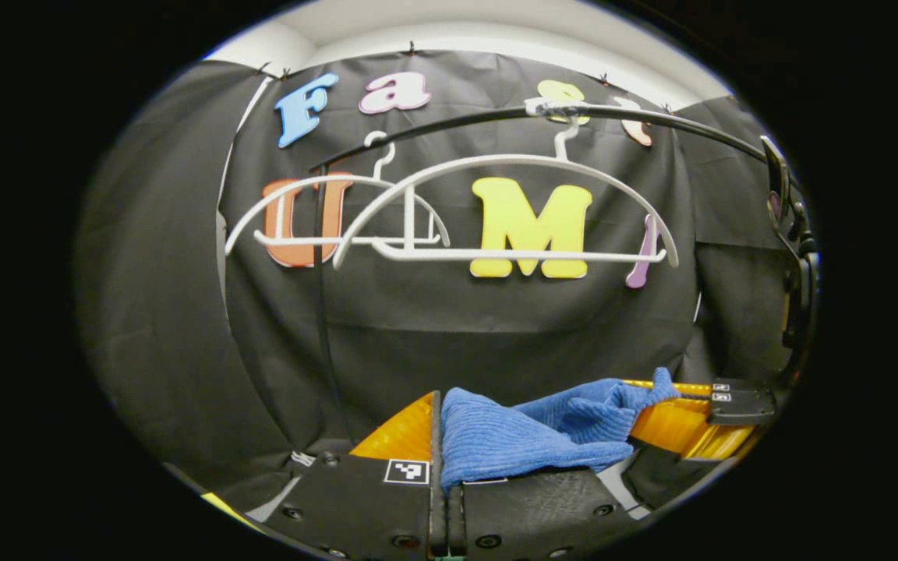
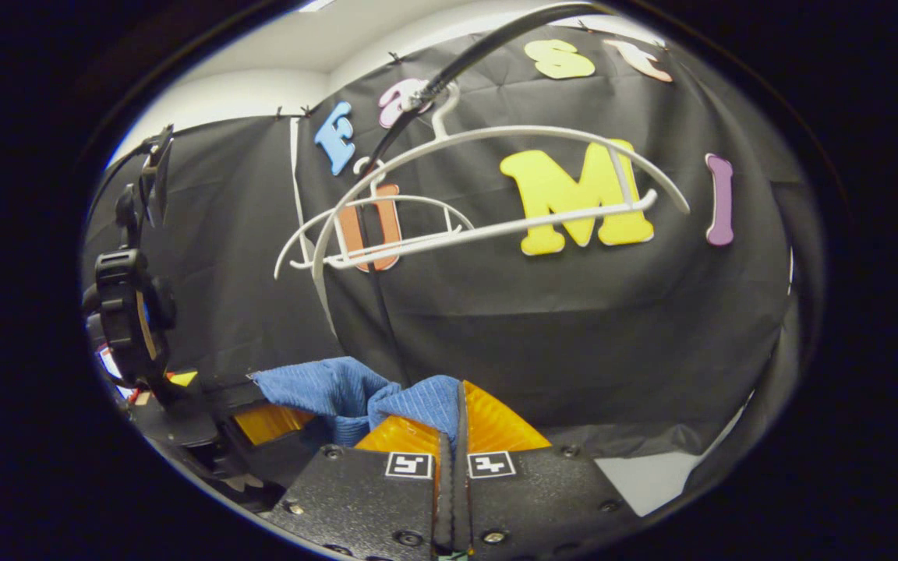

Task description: Grasp the clothes on the hanger with both hands and then place them into the laundry hamper below.

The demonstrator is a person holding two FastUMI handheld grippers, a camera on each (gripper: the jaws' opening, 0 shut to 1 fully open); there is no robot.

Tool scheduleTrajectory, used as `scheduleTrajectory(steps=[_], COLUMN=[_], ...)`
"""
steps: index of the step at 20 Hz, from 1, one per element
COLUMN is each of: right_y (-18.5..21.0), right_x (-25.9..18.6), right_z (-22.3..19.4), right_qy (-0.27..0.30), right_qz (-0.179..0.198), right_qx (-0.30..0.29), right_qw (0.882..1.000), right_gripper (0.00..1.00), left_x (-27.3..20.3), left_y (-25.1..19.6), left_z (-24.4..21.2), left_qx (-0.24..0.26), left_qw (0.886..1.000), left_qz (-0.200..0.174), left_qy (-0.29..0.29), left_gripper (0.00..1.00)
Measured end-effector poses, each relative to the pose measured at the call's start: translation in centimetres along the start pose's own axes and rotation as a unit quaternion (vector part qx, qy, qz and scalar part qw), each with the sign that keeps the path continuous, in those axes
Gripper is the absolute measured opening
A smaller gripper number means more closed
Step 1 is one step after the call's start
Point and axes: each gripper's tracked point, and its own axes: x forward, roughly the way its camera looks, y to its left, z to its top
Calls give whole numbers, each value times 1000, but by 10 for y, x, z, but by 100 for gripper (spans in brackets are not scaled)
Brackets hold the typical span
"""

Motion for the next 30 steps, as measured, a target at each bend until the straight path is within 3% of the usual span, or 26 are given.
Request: scheduleTrajectory(steps=[6,14,23,27,30], right_y=[-10,-14,-34,-44,-48], right_x=[14,32,31,19,15], right_z=[-84,-166,-291,-323,-322], right_qy=[66,139,264,301,300], right_qz=[-15,-23,-56,-62,-68], right_qx=[8,22,8,19,18], right_qw=[998,990,963,951,951], right_gripper=[4,4,4,5,7], left_x=[5,6,-25,-40,-35], left_y=[-2,13,19,12,16], left_z=[-93,-184,-306,-324,-328], left_qx=[-15,-28,-69,-66,-50], left_qw=[997,989,962,952,951], left_qz=[-8,0,20,22,30], left_qy=[72,143,263,297,304], left_gripper=[5,5,6,6,7])
